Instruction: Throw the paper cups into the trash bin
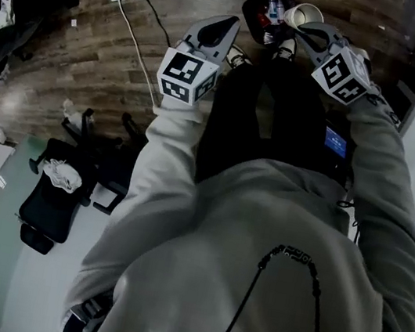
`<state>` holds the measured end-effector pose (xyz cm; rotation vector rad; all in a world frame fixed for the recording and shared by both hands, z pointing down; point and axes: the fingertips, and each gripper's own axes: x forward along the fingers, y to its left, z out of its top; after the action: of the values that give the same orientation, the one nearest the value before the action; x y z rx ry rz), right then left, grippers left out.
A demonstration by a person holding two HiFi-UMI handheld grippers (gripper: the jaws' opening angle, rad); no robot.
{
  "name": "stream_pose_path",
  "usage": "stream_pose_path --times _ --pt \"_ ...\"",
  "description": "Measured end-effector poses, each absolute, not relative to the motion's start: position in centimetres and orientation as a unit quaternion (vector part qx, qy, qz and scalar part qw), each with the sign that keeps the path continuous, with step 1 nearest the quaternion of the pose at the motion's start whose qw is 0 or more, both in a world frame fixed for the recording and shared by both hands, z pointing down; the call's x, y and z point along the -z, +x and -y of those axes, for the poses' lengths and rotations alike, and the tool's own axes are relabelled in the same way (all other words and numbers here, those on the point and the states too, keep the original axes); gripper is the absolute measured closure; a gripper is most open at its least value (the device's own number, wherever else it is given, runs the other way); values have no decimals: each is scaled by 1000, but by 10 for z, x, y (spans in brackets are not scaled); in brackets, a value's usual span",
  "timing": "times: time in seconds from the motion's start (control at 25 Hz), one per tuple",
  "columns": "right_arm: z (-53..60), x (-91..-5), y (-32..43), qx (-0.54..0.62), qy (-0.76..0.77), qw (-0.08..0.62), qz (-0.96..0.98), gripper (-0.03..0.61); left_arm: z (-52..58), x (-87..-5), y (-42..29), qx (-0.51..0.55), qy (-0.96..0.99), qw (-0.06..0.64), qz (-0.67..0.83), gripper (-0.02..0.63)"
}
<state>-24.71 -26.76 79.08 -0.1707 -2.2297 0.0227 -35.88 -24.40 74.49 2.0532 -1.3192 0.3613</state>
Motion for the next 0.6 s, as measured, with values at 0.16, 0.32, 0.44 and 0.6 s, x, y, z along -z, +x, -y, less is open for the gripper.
stream_pose_path --times 0.16,0.32,0.44,0.6 --pt "246 -911 -238 -8 -106 467 878 541 226 -848 -337 -102 781 379 485 618" --pt "228 -1007 -238 -24 -146 481 864 541 222 -942 -349 -98 761 410 493 618" --pt "233 -1063 -246 -24 -158 482 862 541 231 -1005 -362 -103 748 421 503 618" --pt "219 -1117 -252 -18 -194 483 854 541 237 -1043 -361 -99 740 445 494 618"
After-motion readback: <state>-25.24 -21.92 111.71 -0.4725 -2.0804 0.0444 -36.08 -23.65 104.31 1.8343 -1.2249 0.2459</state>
